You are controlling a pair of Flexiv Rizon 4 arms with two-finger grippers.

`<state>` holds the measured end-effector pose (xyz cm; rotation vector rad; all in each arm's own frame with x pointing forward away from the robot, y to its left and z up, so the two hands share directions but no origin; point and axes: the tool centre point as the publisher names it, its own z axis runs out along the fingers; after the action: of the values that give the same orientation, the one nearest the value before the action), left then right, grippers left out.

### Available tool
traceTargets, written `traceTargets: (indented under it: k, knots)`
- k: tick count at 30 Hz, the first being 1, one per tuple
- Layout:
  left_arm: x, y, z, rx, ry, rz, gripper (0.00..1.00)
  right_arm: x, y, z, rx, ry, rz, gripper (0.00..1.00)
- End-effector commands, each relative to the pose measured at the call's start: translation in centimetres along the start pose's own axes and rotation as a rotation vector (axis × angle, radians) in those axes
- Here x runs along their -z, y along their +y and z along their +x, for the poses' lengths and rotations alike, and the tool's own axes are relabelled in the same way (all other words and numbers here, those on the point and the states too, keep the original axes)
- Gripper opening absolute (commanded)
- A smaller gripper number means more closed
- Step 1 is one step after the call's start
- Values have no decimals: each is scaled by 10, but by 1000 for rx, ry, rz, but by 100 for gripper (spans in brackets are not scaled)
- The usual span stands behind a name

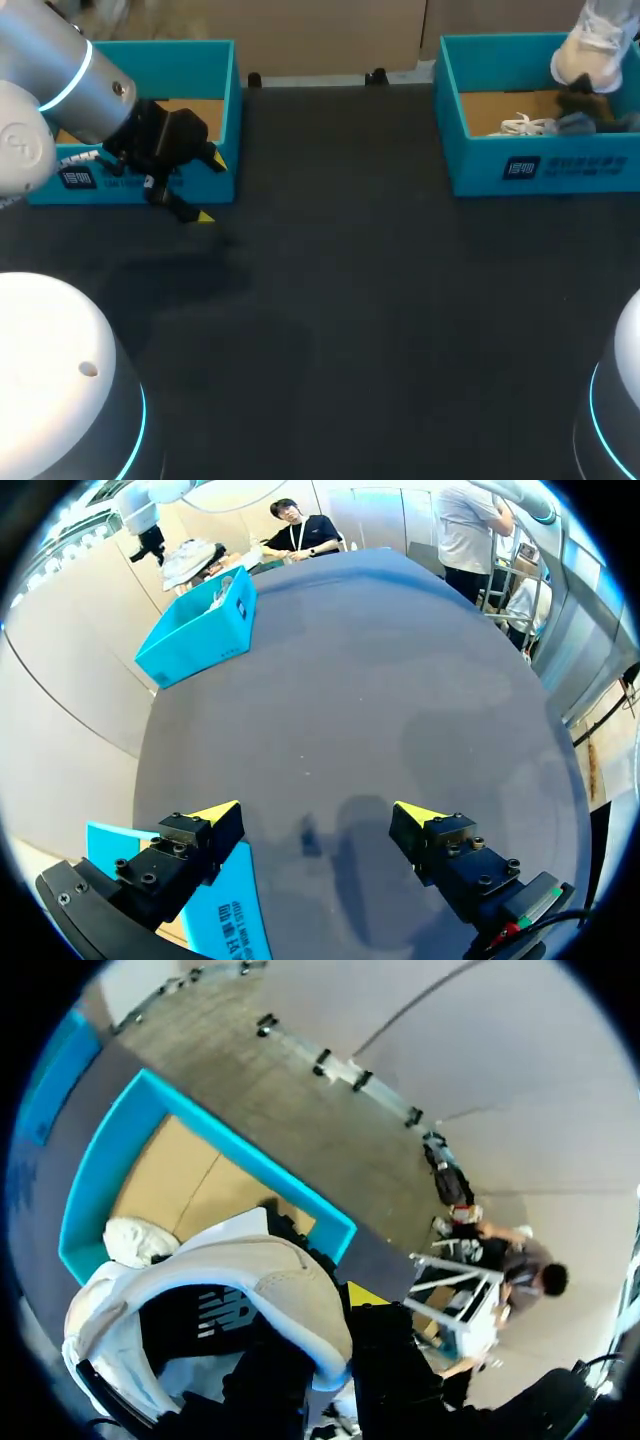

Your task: Take the shoe out of the shoebox, open the shoe tongue, remove and reinsert the insole, then place the shoe into the shoebox

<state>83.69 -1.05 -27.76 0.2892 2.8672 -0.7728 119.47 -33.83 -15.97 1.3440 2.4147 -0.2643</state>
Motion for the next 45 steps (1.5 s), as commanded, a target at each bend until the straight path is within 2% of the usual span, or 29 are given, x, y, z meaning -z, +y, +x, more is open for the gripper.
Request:
traceTargets:
  k: [1,11,12,13,22,43,45]
  knots:
    - [0,0,1,-1,-1,-2,100,7,-3,0,-368,14,15,0]
    - [0,0,1,-1,-1,-2,100,9,-15,18,-665,-108,16,0]
    - [0,0,1,-1,-1,-2,100,10,-17,19,-718,-125,53,0]
    - [0,0,1,-1,-1,-2,100,10,-19,20,-737,-128,49,0]
    - [0,0,1,-1,-1,-2,100,4,-36,23,-918,-113,195,0]
    - [0,0,1,-1,-1,-2,100,1,-39,26,-919,-88,195,0]
    - [0,0,1,-1,-1,-2,100,-6,-37,32,-932,-62,184,0]
